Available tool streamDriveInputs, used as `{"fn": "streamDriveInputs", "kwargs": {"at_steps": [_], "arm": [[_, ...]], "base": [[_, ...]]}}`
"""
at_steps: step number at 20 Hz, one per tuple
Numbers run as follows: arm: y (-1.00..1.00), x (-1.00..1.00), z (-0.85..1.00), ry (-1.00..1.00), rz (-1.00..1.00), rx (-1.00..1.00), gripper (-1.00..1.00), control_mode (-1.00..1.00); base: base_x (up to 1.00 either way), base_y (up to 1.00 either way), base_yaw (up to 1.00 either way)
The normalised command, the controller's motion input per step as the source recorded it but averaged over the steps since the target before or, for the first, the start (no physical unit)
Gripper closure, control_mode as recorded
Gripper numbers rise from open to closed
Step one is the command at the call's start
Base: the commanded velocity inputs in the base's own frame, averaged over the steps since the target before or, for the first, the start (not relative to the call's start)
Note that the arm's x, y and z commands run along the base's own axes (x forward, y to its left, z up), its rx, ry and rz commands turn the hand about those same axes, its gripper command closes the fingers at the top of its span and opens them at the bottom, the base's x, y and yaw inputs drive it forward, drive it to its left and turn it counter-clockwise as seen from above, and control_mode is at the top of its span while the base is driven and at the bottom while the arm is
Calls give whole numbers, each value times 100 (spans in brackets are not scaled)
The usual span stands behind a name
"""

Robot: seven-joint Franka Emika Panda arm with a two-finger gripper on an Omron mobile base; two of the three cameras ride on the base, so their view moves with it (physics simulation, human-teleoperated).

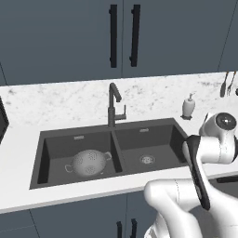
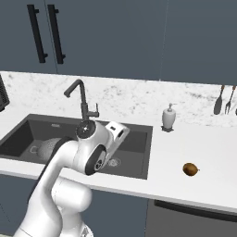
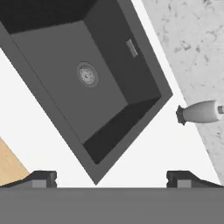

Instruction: Put the colander in the sink, put the pear in the colander, and turn on the sink faucet and pour water over the colander.

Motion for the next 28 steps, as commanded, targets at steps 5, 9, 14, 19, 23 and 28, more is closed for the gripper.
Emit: {"fn": "streamDriveInputs", "kwargs": {"at_steps": [5,9,14,19,23,28], "arm": [[-86,0,0,21,4,-4,-100,-100],[-68,0,0,23,3,-5,-100,-100],[-34,5,0,19,1,-5,-100,-100],[-28,7,-3,6,3,-2,-100,-100],[-50,0,-8,0,8,0,-100,-100],[-65,0,-6,0,19,0,-100,-100]], "base": [[0,0,0],[0,0,0],[0,0,0],[0,0,0],[0,0,0],[0,0,0]]}}
